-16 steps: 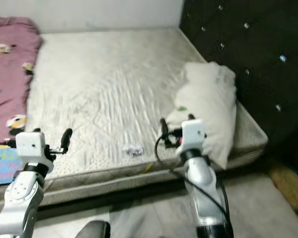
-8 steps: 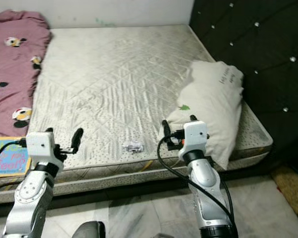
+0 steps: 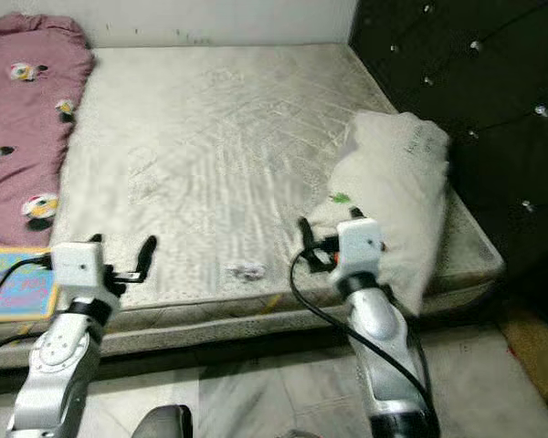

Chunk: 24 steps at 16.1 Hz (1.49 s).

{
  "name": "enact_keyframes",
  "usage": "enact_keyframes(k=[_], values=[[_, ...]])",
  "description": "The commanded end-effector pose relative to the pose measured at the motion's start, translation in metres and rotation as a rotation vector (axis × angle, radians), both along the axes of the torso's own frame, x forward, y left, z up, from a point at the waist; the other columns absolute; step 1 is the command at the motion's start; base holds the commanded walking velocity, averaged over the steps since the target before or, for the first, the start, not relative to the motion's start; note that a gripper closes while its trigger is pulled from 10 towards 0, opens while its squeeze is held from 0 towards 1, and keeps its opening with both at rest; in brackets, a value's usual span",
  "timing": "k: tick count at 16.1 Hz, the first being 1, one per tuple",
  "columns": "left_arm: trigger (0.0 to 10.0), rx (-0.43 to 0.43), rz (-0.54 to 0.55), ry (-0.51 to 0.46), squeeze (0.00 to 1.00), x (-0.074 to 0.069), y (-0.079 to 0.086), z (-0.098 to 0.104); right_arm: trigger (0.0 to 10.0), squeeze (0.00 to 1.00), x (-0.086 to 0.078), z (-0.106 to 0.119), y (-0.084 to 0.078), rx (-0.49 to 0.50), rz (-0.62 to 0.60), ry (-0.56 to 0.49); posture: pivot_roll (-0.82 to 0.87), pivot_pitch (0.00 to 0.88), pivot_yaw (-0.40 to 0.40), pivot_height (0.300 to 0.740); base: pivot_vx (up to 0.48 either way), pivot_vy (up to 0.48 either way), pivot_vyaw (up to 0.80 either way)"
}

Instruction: Clean up the room

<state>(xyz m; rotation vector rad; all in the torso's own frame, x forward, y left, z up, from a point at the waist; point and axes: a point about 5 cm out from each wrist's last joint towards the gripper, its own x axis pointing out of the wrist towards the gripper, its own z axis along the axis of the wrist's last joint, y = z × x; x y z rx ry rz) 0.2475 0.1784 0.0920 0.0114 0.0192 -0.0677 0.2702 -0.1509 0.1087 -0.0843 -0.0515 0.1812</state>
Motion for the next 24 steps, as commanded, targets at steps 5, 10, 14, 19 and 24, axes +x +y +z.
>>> enact_keyframes(k=[5,10,14,19,24], values=[[10.0,-0.002,0.004,0.006,0.00,-0.0001,0.0025,-0.0004,10.0,0.00,0.0037,0.0029,0.0028,0.000,0.011,-0.008,0.04,0.122,-0.075,0.740,0.156,0.000,0.43],[10.0,-0.011,0.000,0.006,0.00,-0.0005,0.0018,-0.0005,10.0,0.00,0.0027,0.0019,0.0005,0.007,-0.004,-0.002,0.04,0.121,-0.076,0.740,0.271,0.000,0.00],[10.0,-0.011,-0.001,0.007,0.00,-0.0005,0.0012,-0.0007,10.0,0.00,0.0029,0.0018,-0.0006,0.007,-0.005,0.001,0.04,0.119,-0.079,0.740,0.312,0.000,0.00],[10.0,-0.021,0.025,0.033,0.00,-0.0001,0.0042,-0.0050,10.0,0.00,0.0041,-0.0003,-0.0017,0.009,-0.007,0.008,0.04,0.108,-0.079,0.740,0.112,0.000,0.00],[10.0,-0.047,0.021,0.048,0.00,0.0011,0.0049,-0.0067,10.0,0.00,0.0043,-0.0008,-0.0020,0.012,-0.012,0.013,0.04,0.111,-0.074,0.740,0.000,0.178,0.00]])
